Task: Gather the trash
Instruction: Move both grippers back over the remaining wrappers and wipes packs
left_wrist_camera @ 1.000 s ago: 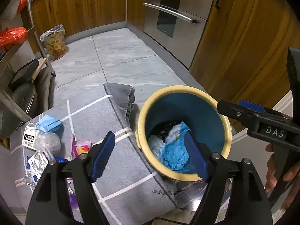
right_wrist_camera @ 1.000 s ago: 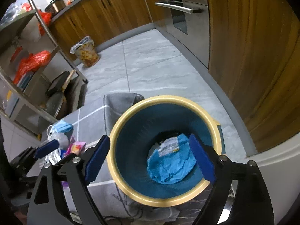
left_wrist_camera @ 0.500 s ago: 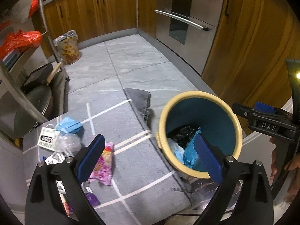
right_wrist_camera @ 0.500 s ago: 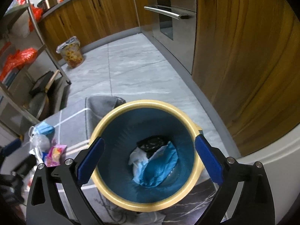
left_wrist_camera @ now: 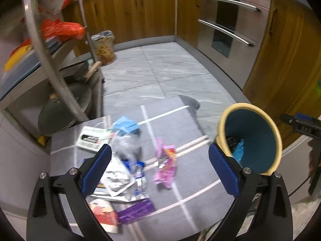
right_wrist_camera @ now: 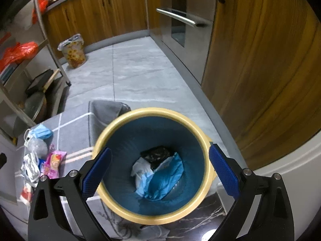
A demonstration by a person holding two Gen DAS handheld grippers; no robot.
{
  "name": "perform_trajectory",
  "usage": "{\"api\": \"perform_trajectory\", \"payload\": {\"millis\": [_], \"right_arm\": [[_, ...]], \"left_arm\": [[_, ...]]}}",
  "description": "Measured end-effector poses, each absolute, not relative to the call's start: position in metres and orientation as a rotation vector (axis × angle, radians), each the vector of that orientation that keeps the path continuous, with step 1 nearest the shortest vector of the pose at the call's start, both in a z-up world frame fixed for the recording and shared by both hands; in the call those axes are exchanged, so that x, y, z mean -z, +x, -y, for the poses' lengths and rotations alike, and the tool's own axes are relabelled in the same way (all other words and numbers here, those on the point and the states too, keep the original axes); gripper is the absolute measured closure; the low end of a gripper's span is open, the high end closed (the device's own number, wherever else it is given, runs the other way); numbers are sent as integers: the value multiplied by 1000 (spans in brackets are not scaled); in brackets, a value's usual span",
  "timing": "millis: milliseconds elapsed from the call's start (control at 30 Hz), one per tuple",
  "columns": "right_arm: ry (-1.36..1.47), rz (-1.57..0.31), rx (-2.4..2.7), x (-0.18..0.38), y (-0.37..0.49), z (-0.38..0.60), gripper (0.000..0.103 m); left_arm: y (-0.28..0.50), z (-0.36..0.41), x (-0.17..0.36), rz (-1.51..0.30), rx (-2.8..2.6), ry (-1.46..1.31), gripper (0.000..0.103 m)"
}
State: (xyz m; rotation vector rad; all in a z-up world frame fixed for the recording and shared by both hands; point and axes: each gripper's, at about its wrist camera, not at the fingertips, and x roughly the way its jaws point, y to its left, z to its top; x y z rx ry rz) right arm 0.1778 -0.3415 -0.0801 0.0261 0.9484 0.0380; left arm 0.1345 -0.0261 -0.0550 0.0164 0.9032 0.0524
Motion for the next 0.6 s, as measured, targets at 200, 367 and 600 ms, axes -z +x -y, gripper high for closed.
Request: {"api": "perform_trajectory", "payload": {"millis": [200,367,600], "right_arm": [[-38,-839,-54,52,166,302,5],[-28,-774,-148,38,161,267,5],[-40,-728,-190,37,164,219,5]], "left_arm": [[116,-18,63,-899,-97,-7,7],[101,-57,72,-892,-127,-57,7],[89,-106,81,-879,-163,-194,7]]}}
